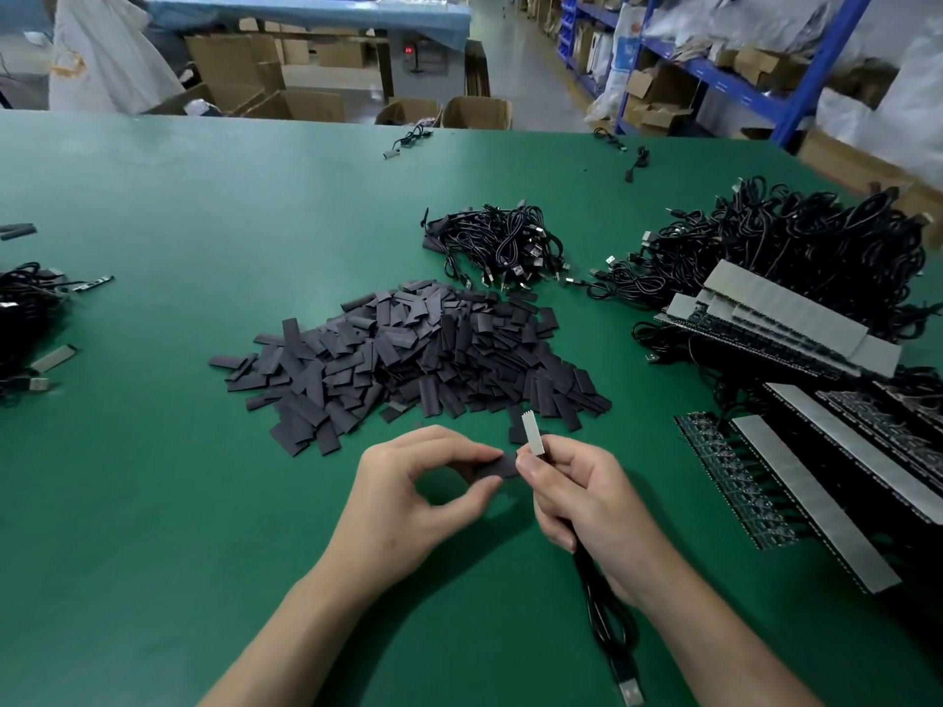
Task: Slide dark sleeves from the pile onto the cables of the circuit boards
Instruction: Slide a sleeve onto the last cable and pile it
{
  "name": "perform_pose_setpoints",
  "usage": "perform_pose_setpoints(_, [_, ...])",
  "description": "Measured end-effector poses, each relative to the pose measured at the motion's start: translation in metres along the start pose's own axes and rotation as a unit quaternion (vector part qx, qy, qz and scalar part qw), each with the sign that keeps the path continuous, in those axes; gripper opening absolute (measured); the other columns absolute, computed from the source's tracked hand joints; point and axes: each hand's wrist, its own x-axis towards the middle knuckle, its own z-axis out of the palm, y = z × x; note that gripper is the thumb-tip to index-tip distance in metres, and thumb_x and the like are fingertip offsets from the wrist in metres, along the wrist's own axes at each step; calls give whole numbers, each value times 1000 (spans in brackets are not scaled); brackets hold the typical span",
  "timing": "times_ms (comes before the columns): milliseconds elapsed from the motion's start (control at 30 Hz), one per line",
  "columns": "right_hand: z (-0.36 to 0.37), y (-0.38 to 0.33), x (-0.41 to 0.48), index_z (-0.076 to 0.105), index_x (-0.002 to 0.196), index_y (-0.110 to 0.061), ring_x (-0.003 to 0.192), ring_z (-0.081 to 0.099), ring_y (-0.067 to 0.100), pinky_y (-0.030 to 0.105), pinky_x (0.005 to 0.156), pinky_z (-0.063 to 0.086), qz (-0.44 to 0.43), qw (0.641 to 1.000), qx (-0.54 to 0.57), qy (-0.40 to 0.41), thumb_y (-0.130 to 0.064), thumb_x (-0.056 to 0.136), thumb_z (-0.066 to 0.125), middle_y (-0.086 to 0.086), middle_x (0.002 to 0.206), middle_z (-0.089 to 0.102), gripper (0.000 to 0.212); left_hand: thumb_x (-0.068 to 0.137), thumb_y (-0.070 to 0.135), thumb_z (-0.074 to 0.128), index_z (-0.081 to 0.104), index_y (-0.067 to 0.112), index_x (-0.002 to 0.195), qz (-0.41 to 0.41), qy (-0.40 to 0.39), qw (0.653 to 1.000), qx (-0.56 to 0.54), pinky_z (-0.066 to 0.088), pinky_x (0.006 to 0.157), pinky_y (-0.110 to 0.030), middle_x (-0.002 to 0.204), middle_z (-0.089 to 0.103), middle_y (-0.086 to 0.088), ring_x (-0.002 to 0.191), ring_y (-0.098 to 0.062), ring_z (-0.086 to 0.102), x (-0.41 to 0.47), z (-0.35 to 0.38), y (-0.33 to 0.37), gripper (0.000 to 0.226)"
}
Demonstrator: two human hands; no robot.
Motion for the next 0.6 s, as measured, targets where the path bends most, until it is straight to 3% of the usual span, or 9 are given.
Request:
perform_pose_setpoints(133, [0,0,0,67,84,-23,42,29,12,21,45,28,-5,1000,-13,-12,-49,93,63,-14,52,36,28,83,19,85,81,20,103,30,1,1000,8,56,78,-26,92,73,11,84,-12,72,0,2,-4,20])
perform_pose_setpoints(300, [-1,-2,0,65,90,-12,44,31,12,22,48,30,0,1000,-12,-2,-55,92,61,-11,53,34,43,84,29,84,81,26,99,18,8,1000,-6,54,75,-25,93,75,15,86,-9,72,1,2,-8,16])
perform_pose_setpoints(467, [-4,-3,2,73,84,-20,50,27,12,23,50,27,11,996,74,37,-55,100,38,-7,59,29,52,83,41,78,81,33,98,-44,8,997,-70,55,77,-35,96,78,15,90,-11,73,2,-3,-12,17])
perform_pose_setpoints(600, [-4,-5,-2,60,75,-20,54,24,14,35,53,22,-3,999,-32,20,-50,95,53,-9,59,28,37,84,37,80,81,34,98,-39,7,998,-52,54,75,-36,96,77,18,91,-9,73,2,-5,-14,15])
